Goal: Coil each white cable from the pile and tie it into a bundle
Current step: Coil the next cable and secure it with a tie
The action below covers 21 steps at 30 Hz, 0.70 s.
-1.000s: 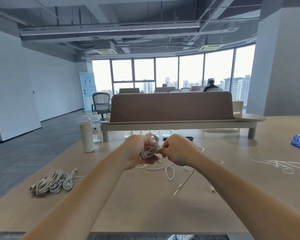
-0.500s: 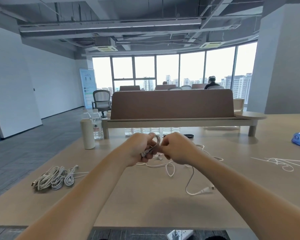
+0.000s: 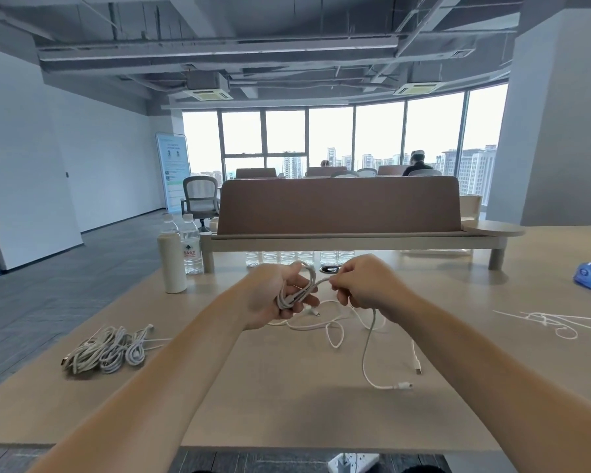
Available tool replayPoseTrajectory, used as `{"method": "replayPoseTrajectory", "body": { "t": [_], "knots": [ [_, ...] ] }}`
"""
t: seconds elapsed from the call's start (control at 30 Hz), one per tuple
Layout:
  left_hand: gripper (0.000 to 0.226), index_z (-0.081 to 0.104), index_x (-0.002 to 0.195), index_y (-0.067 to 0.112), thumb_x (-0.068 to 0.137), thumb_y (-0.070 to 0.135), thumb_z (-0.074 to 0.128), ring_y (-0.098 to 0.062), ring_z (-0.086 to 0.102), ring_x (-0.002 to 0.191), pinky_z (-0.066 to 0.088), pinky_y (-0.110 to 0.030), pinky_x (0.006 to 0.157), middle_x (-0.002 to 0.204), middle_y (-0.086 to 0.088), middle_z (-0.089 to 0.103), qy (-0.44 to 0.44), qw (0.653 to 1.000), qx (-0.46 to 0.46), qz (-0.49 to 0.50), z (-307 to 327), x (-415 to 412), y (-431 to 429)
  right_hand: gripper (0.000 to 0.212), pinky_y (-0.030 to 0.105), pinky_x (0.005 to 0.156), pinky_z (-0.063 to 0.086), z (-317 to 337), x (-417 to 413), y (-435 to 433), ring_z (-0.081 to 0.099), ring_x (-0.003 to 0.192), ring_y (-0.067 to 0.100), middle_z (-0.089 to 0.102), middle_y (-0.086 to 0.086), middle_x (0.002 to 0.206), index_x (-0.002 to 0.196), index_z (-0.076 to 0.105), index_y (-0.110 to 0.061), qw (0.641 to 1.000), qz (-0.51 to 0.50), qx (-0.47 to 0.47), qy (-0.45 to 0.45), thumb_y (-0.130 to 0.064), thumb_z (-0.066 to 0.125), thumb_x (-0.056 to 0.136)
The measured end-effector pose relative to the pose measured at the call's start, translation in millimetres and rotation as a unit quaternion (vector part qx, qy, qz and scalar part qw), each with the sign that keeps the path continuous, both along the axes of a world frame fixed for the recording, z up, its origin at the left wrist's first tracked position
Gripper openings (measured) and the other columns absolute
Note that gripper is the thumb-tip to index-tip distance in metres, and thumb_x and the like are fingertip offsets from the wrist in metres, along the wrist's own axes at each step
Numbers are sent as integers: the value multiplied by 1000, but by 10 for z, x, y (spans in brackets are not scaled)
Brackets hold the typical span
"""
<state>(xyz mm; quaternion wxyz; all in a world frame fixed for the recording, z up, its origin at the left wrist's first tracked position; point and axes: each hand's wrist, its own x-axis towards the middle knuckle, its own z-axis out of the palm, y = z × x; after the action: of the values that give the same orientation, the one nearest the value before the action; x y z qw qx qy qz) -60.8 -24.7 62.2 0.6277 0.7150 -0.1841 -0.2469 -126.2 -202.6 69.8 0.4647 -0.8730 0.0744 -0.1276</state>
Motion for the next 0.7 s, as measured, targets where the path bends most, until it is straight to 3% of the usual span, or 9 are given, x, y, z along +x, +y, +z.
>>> {"method": "replayPoseTrajectory", "body": {
  "t": [0.13,0.23,0.33,0.47,0.7],
  "knots": [
    [58,66,113,-7,107,42,35,-16,46,58,32,-27,54,73,-9,60,-1,1000,-9,-4,-9,4,-10,23,19,43,35,1,8,55,44,40,13,63,2,50,67,63,-7,1000,-18,3,-18,-9,60,90],
    [53,66,105,-2,107,41,35,-16,44,57,31,-27,52,72,-9,57,17,999,-34,6,4,26,3,20,20,43,37,-4,-5,73,45,41,11,66,4,57,73,64,-8,997,9,72,-33,-11,64,93],
    [52,63,102,-2,107,40,34,-17,43,57,29,-28,54,73,-9,55,45,996,-76,10,32,66,73,5,22,51,48,-13,-26,20,60,51,15,73,10,72,90,64,-5,989,55,139,-20,-8,67,93],
    [51,62,101,-1,107,40,33,-16,42,57,27,-29,56,72,-9,54,59,994,-92,14,75,105,145,6,26,57,56,-30,-75,-74,70,62,24,75,17,78,91,61,-4,985,64,155,29,-5,66,93],
    [51,63,109,-2,107,41,36,-16,45,58,32,-28,55,72,-7,57,-4,998,-36,44,46,50,28,10,21,43,42,-29,-12,-31,58,43,16,73,12,66,89,56,-3,985,1,172,-34,-7,61,97]
  ]
}}
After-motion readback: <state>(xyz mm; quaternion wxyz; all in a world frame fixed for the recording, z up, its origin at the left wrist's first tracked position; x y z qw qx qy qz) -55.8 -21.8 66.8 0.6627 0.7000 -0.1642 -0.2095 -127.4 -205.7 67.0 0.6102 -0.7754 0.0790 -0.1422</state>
